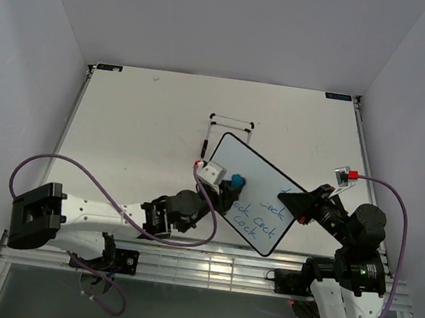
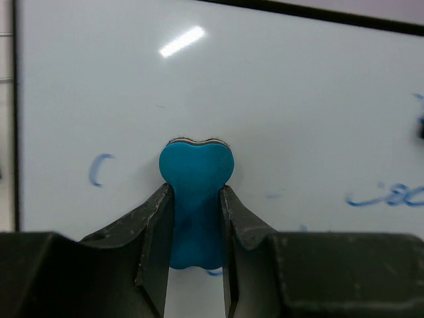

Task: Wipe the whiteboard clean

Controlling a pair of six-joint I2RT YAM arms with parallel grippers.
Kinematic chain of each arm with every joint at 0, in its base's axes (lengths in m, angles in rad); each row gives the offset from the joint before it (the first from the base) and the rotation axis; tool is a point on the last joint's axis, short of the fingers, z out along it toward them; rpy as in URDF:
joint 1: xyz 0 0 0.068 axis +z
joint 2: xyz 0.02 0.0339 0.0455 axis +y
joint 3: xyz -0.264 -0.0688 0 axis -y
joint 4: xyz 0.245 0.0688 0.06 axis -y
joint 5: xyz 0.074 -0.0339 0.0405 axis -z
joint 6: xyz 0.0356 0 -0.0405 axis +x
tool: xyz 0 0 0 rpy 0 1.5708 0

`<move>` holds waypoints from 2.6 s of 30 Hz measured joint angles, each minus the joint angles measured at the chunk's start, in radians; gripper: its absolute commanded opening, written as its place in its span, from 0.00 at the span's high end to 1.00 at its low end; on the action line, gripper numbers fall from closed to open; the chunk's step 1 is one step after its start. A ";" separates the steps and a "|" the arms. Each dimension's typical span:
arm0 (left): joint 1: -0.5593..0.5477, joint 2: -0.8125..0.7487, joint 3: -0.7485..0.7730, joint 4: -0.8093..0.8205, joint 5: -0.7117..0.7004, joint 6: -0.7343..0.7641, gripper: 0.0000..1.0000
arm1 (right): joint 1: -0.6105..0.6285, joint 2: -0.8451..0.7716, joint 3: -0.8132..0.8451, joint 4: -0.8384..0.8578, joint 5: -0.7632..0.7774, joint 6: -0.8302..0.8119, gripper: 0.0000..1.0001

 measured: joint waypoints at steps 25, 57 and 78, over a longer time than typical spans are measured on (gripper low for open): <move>0.188 -0.019 0.027 0.024 -0.006 0.020 0.92 | -0.005 0.023 0.020 0.048 -0.001 0.027 0.92; 0.197 0.085 0.254 -0.179 0.101 0.021 0.92 | -0.014 0.037 0.020 0.072 0.020 0.022 0.92; 0.068 -0.038 -0.079 0.006 0.133 -0.053 0.96 | -0.001 0.040 0.017 0.020 0.034 0.041 0.92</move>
